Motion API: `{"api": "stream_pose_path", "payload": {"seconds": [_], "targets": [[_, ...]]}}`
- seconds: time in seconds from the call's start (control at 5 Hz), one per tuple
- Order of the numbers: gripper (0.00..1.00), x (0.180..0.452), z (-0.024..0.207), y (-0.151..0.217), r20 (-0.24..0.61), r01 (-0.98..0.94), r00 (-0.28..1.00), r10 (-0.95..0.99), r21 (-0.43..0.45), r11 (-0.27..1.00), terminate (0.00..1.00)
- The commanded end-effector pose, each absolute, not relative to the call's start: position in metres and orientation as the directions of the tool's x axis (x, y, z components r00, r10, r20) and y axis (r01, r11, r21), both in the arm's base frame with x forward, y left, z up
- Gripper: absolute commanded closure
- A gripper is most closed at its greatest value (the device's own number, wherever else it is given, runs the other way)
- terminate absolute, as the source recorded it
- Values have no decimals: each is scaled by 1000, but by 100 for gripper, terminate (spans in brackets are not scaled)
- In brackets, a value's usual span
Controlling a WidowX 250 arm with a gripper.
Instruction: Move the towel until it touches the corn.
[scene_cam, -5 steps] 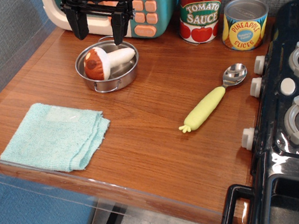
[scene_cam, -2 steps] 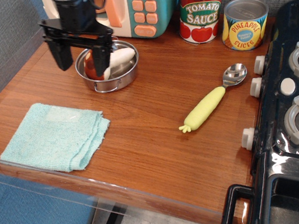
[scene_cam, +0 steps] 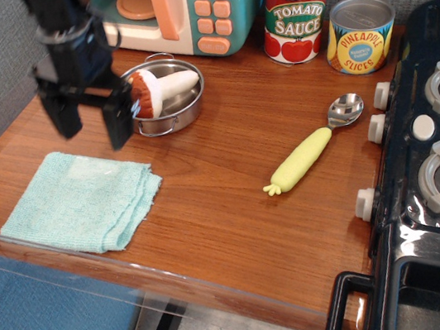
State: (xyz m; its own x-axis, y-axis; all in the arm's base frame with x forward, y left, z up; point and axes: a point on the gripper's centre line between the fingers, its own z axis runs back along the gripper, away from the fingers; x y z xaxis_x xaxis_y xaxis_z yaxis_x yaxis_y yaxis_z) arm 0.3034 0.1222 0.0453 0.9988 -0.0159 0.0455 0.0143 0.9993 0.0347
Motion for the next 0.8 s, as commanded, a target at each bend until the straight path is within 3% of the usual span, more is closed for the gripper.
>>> {"api": "stream_pose_path", "payload": {"seconds": [0.0, 0.6], "targets": [[0, 281, 45, 128, 94, 14, 995, -22, 89, 996, 0], [0, 266, 19, 127, 87, -26, 996, 15, 120, 992, 0]]}}
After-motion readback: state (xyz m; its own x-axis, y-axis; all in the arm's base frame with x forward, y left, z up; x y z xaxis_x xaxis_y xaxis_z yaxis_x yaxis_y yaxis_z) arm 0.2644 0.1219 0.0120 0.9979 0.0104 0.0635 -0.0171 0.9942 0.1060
